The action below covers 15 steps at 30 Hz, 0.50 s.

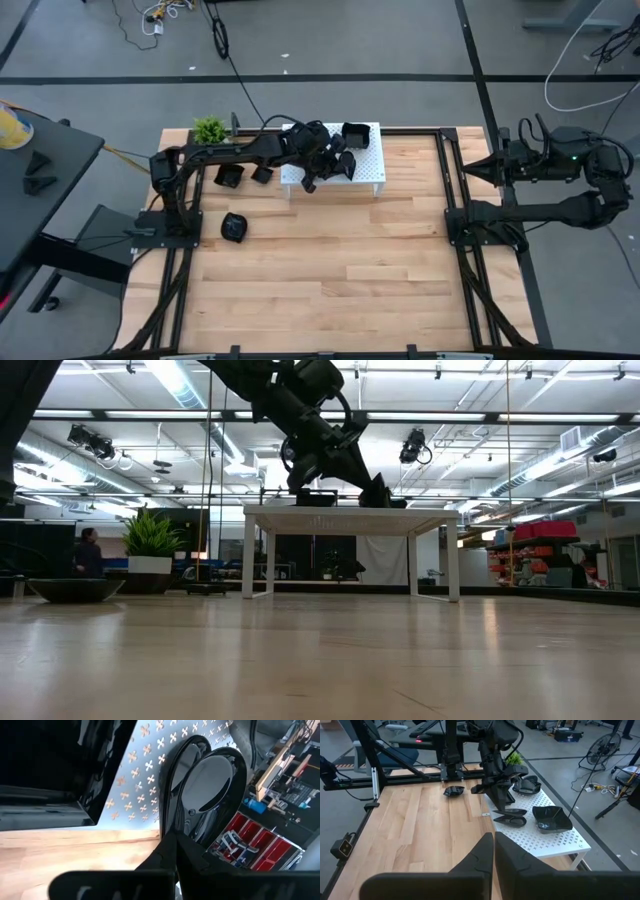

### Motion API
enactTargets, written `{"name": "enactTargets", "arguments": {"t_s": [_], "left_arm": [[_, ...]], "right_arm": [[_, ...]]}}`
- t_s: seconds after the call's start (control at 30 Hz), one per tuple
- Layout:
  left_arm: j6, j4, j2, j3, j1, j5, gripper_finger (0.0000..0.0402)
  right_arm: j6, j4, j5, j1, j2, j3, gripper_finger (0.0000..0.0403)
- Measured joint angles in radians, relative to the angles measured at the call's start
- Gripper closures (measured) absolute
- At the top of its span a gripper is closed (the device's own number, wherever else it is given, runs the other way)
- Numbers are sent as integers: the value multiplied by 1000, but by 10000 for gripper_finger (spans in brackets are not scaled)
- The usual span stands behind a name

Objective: Pick & Place Mini shaped plates
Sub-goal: Stack the drop-shaped plate on top of the drop-shaped plate on the shelf

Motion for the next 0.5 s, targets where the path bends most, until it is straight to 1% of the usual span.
{"name": "enactTargets", "arguments": {"t_s": [0.5], "left_arm": [[11, -1, 0, 0, 0, 4, 399]], "right_arm": [[0, 0, 0, 0, 0, 0, 383]]}}
